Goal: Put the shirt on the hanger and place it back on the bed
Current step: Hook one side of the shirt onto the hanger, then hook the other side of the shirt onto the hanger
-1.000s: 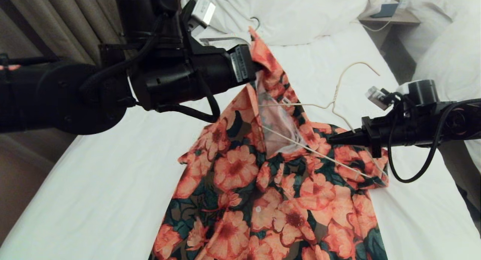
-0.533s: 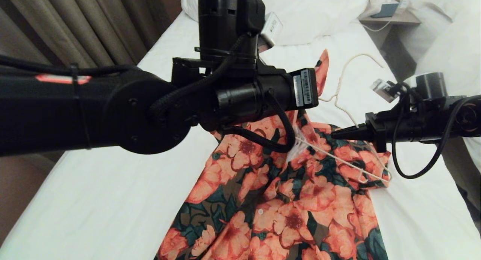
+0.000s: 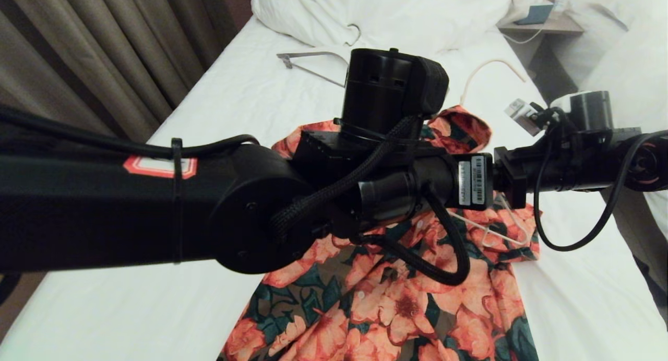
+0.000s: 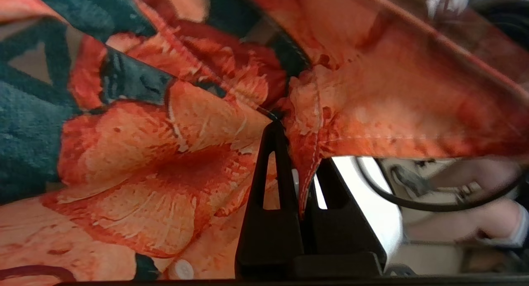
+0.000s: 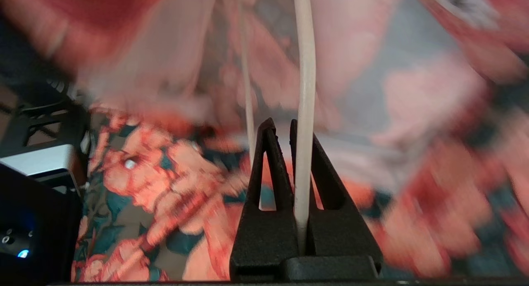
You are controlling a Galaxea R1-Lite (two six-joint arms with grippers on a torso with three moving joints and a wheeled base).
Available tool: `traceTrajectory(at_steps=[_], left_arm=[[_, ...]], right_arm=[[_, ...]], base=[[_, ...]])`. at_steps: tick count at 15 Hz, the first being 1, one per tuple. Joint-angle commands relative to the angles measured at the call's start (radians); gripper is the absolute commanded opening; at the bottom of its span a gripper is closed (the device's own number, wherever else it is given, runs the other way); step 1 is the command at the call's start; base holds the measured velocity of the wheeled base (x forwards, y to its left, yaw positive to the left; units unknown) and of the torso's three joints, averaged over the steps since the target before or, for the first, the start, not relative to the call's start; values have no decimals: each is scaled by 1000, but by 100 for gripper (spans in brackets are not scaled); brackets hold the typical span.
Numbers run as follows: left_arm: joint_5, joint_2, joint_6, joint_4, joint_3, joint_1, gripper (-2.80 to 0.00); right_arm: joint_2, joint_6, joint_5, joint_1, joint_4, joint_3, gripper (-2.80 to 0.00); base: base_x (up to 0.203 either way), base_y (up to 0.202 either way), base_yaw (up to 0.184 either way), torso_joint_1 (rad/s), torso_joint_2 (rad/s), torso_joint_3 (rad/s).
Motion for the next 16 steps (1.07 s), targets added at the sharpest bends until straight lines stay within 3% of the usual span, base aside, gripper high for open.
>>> traceTrajectory(at_steps=[1,8,9,13,16], left_arm=[[1,-13,-1,-14,25,-31,-280],[37,-61,10,-20,132,-104,-280],[40,-64,16,-20,144,-108,0],[62,-125,31,-11,177,-106,0],[95,-230,71,0,296,-106,0]], right_arm=[[1,-3,12,23,-4,1,-280],[-19,-4,14,93,-45,21,-280],[-26,-4,13,98,-50,33,-280],[-54,-6,13,99,-56,55,-280],[-64,-10,13,103,-56,59,-280]], base=[[0,0,0,0,0,0],[0,0,0,0,0,0],[0,0,0,0,0,0],[0,0,0,0,0,0],[0,0,0,0,0,0]])
